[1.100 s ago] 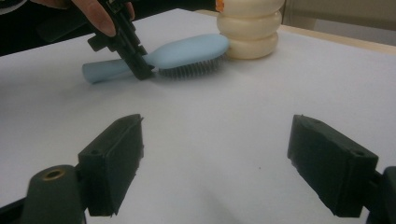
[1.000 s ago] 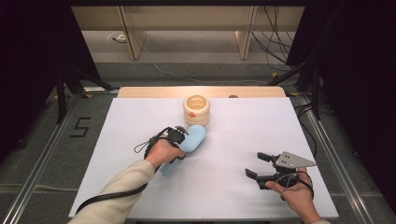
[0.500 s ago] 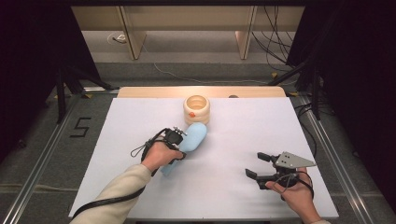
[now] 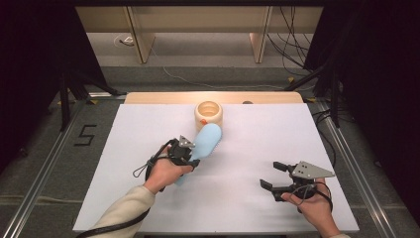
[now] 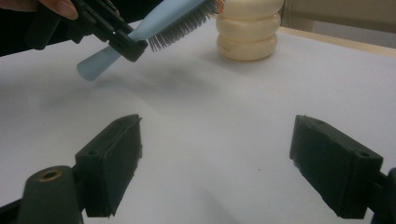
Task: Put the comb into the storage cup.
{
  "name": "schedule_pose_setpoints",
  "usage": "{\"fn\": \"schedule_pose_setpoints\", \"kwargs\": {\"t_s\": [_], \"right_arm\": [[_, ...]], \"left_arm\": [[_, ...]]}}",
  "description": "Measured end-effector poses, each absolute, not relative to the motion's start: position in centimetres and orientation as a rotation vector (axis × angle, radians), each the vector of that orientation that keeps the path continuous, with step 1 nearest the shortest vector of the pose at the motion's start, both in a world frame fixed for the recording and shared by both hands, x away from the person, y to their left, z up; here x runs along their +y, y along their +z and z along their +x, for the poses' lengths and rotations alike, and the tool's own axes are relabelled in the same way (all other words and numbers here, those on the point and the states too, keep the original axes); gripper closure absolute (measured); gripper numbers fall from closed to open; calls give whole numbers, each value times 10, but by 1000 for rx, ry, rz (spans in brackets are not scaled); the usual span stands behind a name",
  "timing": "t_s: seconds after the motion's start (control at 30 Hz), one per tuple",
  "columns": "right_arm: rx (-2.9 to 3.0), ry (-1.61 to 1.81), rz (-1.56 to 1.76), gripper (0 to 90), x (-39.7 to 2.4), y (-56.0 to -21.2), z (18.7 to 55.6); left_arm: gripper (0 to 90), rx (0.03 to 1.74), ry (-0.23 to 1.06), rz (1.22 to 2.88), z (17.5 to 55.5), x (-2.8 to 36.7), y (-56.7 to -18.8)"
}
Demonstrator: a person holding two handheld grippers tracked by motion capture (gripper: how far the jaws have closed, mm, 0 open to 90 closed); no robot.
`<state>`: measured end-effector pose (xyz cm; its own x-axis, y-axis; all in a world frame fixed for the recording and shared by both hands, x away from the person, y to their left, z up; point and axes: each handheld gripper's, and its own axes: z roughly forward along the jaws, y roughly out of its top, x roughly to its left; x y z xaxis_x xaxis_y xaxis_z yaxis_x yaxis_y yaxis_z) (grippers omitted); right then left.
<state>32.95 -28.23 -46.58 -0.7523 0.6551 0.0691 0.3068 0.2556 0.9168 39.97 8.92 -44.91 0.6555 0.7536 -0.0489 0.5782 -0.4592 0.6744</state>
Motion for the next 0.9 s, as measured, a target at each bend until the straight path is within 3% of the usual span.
{"fn": "schedule_pose_setpoints", "kwargs": {"t_s": [0.43,0.9], "right_arm": [[2200,1496,883,168,-282,-465,329],[2154,1525,907,149,-279,-462,329]], "left_arm": [[697,913,460,2042,385,84,-447],[697,818,477,1988,372,75,-445]]}}
